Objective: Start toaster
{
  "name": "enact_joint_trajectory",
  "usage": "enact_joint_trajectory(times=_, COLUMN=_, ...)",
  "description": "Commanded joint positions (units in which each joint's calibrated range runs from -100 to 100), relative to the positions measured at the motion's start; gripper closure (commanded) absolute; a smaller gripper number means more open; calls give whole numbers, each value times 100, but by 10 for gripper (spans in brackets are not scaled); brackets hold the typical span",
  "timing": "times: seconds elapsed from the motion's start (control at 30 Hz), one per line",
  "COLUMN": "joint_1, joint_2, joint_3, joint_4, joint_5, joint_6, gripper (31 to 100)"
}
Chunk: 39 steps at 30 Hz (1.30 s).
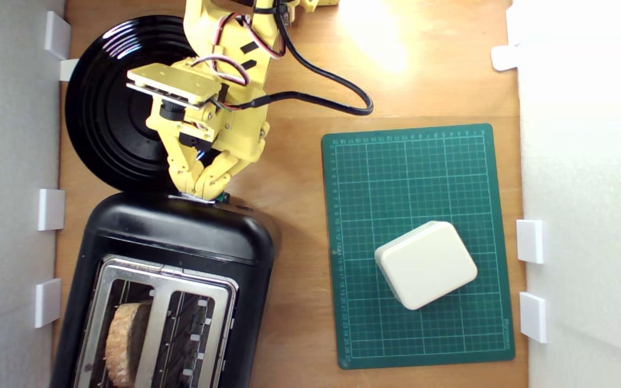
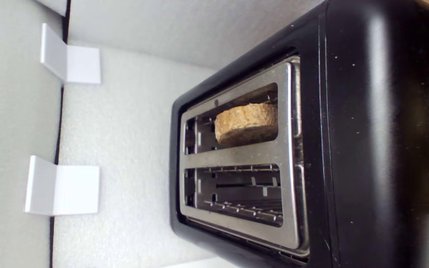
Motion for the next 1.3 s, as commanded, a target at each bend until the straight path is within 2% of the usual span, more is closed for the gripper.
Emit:
enact_joint_trajectory(times=0.0, joint_1=-34, joint_2=32, joint_3=-217, joint_4=74, joint_5=-191, joint_6=29, gripper=989)
enact_joint_trajectory(times=0.4, joint_1=-42, joint_2=207, joint_3=673, joint_4=93, joint_5=-191, joint_6=24, gripper=989)
enact_joint_trajectory(times=0.5, joint_1=-50, joint_2=365, joint_3=746, joint_4=281, joint_5=-200, joint_6=-12, gripper=989)
enact_joint_trajectory(times=0.67, joint_1=-50, joint_2=732, joint_3=737, joint_4=299, joint_5=-200, joint_6=-149, gripper=989)
enact_joint_trajectory(times=0.8, joint_1=-50, joint_2=881, joint_3=755, joint_4=506, joint_5=-200, joint_6=-290, gripper=989)
enact_joint_trajectory(times=1.1, joint_1=-50, joint_2=981, joint_3=809, joint_4=525, joint_5=-234, joint_6=-269, gripper=989)
enact_joint_trajectory(times=1.27, joint_1=-50, joint_2=990, joint_3=1382, joint_4=562, joint_5=-1065, joint_6=-264, gripper=989)
